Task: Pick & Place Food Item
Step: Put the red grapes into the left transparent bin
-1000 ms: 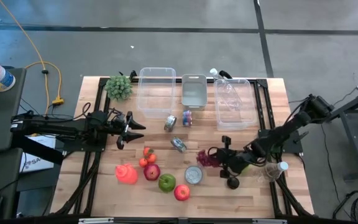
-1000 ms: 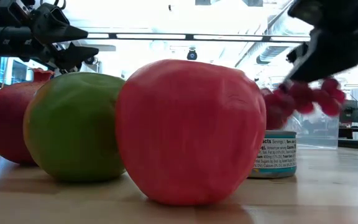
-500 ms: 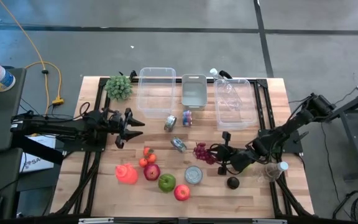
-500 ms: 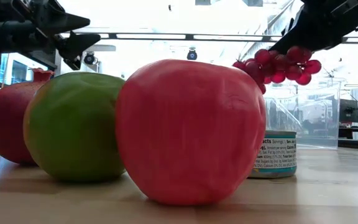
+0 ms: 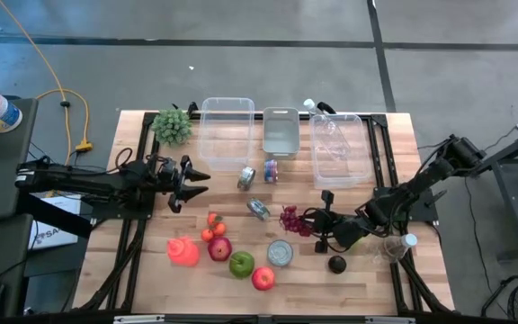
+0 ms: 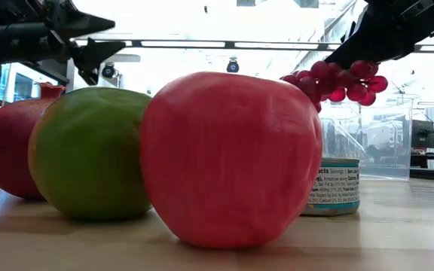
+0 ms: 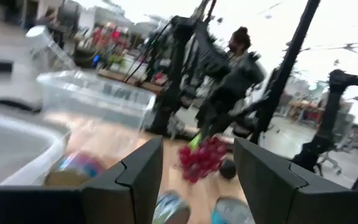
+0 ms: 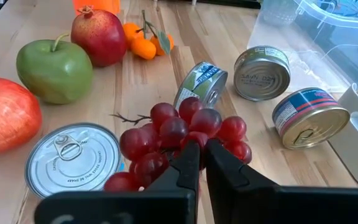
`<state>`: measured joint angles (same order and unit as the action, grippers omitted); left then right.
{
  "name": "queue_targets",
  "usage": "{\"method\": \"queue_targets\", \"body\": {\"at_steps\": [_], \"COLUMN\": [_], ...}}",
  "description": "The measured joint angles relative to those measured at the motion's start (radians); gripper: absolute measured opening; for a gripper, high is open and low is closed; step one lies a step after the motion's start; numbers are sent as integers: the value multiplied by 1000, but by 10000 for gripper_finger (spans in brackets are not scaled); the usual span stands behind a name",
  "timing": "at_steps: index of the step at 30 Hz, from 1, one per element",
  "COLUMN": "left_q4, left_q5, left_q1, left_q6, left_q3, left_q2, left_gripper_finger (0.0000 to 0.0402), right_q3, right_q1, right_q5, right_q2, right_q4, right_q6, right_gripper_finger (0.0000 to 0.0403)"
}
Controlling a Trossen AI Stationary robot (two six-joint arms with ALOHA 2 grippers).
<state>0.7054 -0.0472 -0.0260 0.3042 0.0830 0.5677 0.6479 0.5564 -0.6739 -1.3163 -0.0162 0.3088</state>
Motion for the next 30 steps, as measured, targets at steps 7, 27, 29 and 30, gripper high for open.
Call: {"method": "queue_targets", "body": {"at_steps": [7, 27, 29, 30], "left_q4": [191, 241, 241, 241], "left_q5": [-2, 209, 212, 212], "left_q1": [69, 286, 285, 286], "left_q6": [-44, -453, -511, -545], "left_q3": [0, 315, 338, 349], "left_q2": [78, 639, 688, 711], "left_gripper_finger": [191, 191, 191, 191], "right_q3": [0, 1, 1, 1], "right_q1": [0, -22, -31, -36], "right_q5": [0, -20, 10, 19], "right_q2": [0, 1, 1, 1], "right_q4": [-5, -520, -511, -506], "right_q6": [-10, -434, -437, -437], "right_gripper_finger": [3, 3, 3, 3]}}
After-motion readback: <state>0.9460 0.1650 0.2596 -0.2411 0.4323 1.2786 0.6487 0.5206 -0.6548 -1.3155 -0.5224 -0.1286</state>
